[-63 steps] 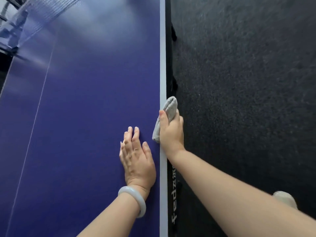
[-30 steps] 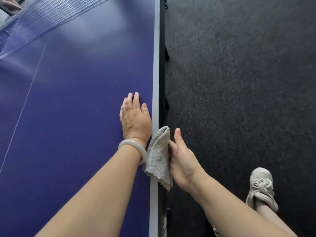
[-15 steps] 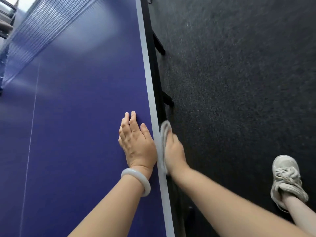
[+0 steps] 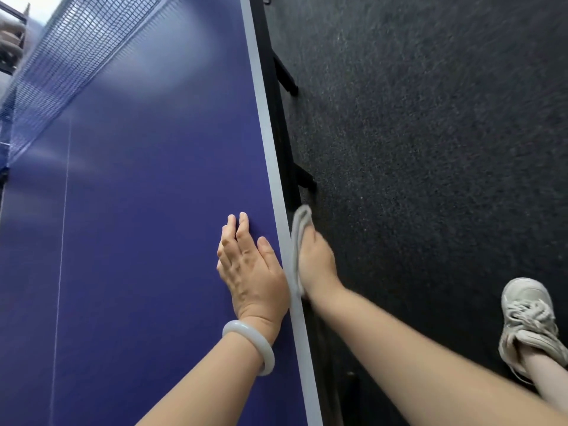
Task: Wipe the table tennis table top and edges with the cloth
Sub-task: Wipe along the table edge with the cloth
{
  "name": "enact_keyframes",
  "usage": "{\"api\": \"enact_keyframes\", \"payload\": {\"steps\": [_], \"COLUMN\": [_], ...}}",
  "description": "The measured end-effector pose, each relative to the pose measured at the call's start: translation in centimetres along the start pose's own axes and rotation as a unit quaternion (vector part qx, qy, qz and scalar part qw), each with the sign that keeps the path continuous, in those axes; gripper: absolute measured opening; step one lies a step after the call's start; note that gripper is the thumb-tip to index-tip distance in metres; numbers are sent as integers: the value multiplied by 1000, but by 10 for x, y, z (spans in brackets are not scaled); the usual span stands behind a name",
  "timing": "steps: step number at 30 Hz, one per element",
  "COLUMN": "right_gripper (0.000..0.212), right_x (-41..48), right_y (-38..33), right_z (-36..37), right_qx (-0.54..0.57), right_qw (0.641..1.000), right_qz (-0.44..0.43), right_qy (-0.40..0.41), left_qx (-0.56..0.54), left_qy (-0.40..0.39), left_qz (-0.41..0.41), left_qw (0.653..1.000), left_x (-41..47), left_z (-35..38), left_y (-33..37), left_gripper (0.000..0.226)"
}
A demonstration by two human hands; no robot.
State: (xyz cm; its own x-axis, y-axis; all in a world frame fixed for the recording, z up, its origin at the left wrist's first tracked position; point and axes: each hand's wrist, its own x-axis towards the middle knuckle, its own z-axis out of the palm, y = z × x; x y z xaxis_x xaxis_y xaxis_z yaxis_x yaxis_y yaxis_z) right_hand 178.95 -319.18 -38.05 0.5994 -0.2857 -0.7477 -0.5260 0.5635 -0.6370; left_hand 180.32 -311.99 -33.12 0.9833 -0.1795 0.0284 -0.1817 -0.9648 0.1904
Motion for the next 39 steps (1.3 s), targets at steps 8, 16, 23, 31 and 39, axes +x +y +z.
{"api": "enact_keyframes", "payload": {"steps": [8, 16, 23, 31, 39], "right_gripper": [53, 47, 37, 77, 69], "right_x": [0, 8, -39, 21, 19], "right_y": [-9, -29, 2, -69, -61], "right_z": [3, 4, -7, 2, -1], "right_qx": [1, -5, -15, -47, -87], "right_qw": [1000, 999, 999, 994, 987], "right_qz": [18, -39, -43, -95, -120], "right_qy": [19, 17, 4, -19, -55], "left_qx": [7, -2, 4, -13, -134], "left_qy": [-7, -7, -9, -10, 43], "left_qz": [-5, -11, -15, -4, -7], "left_qw": [1000, 1000, 1000, 1000, 990], "left_x": [-1, -1, -1, 0, 19], "left_z": [-1, -1, -1, -2, -18], "left_y": [-1, 0, 0, 1, 1], "left_gripper": [57, 57, 52, 56, 38]}}
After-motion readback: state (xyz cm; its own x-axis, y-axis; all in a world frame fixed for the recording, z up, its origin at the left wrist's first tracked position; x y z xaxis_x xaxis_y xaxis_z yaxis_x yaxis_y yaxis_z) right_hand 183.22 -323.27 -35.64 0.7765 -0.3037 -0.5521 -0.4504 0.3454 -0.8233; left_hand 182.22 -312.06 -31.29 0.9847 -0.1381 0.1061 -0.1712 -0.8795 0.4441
